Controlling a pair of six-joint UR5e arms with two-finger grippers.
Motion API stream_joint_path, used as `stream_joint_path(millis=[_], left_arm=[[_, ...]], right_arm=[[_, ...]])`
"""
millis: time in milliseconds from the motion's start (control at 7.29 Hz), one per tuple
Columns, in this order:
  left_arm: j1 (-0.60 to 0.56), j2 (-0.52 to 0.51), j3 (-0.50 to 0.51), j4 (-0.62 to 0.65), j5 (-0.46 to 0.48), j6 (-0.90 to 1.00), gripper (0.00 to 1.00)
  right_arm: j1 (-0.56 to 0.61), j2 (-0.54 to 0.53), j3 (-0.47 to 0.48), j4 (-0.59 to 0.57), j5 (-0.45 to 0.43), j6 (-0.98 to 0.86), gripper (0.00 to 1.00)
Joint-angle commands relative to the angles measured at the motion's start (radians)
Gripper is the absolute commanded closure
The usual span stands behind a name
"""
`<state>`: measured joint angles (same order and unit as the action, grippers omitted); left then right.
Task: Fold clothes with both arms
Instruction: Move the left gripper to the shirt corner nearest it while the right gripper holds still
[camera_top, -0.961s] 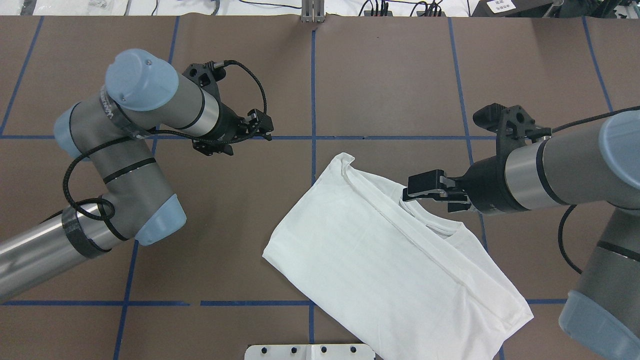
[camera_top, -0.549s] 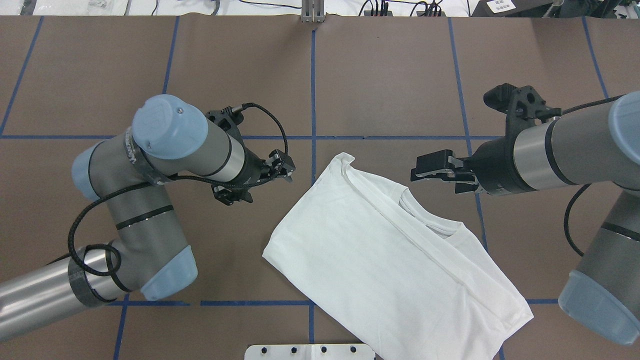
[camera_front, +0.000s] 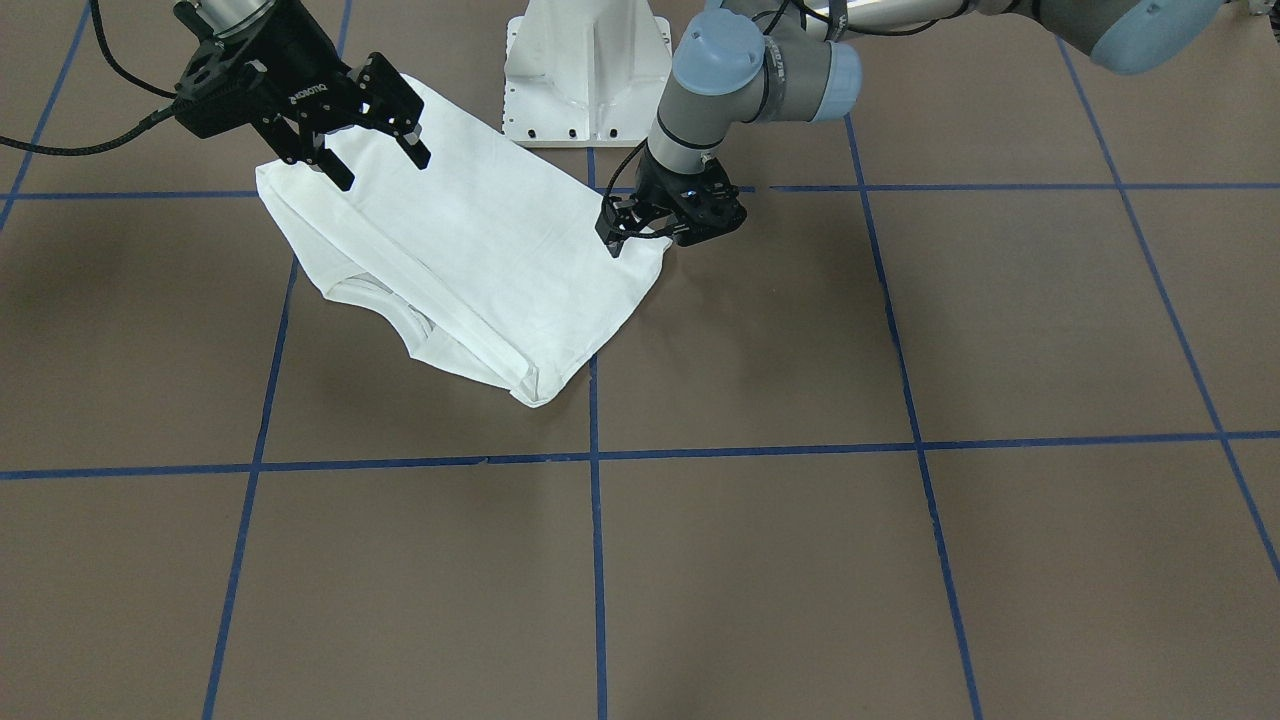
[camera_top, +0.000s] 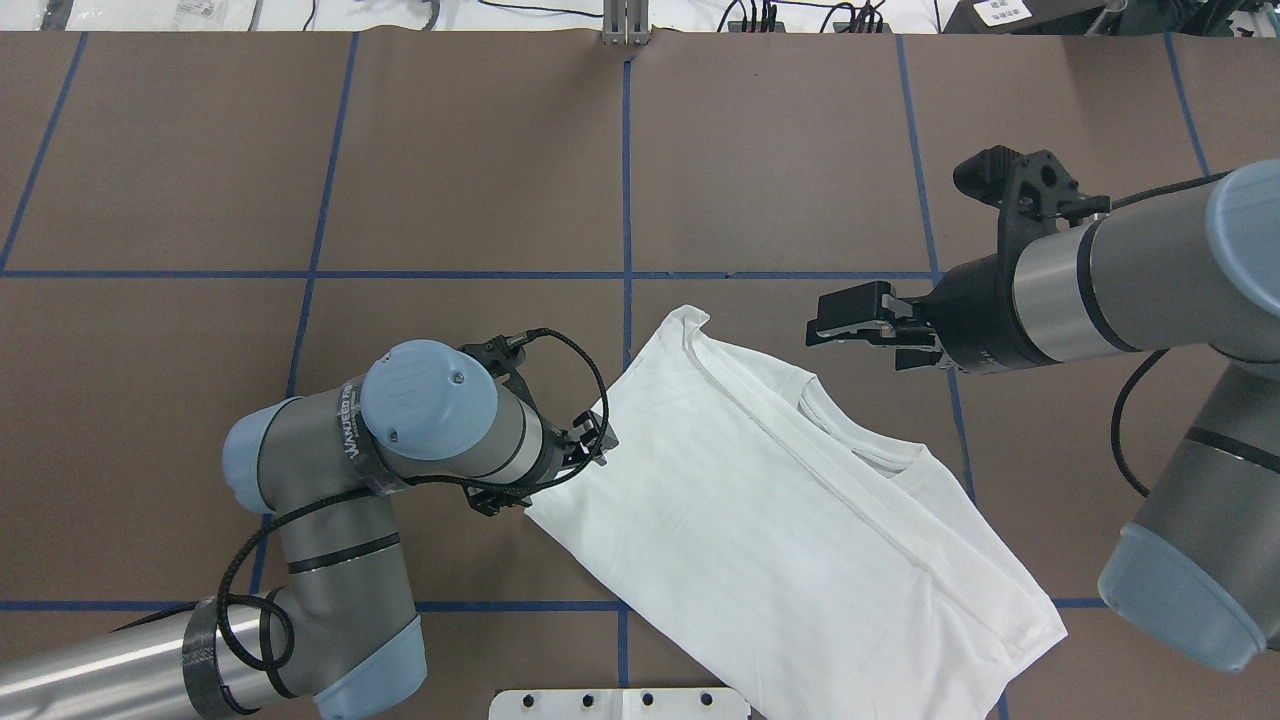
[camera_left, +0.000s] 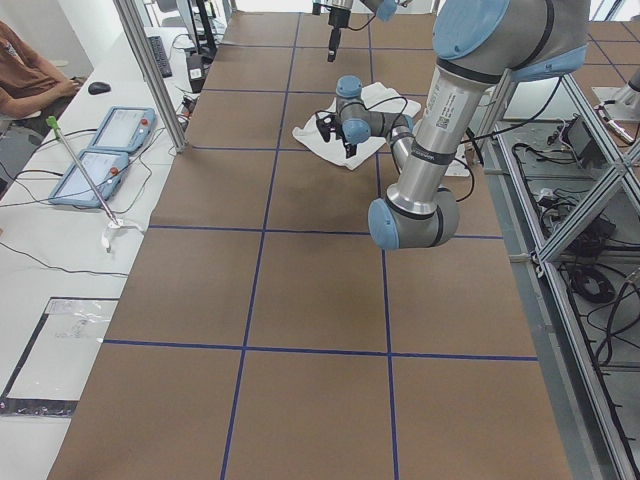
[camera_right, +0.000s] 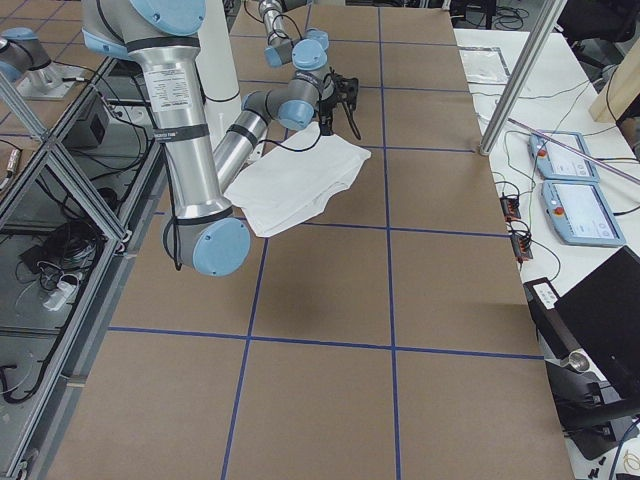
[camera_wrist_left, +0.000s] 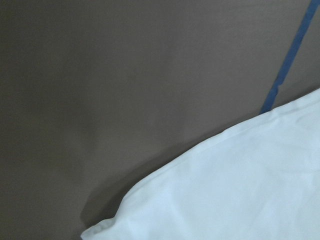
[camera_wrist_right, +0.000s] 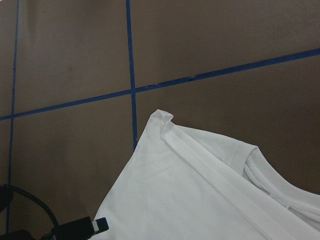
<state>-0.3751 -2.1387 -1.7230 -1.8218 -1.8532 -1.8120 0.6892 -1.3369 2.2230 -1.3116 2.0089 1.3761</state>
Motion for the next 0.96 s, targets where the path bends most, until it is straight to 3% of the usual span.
stream_joint_path(millis=[0,275,549,824], left_arm=[[0.022,0.013,0.017,-0.007,0.003,0.026,0.05],[0.025,0.019,0.036,-0.023,0.002,0.029,0.08],[0.025,0.011,0.033,-0.024,0.0,0.03,0.26],[0.027,0.013,0.031,-0.025,0.0,0.03,0.54]], right_arm=[[0.0,0.001,-0.005,0.0,-0.001,0.0,0.0],[0.001,0.001,-0.005,0.0,-0.002,0.001,0.0],[0.006,0.001,-0.005,-0.001,-0.002,0.001,0.0],[0.009,-0.001,-0.005,0.0,-0.002,0.0,0.0]])
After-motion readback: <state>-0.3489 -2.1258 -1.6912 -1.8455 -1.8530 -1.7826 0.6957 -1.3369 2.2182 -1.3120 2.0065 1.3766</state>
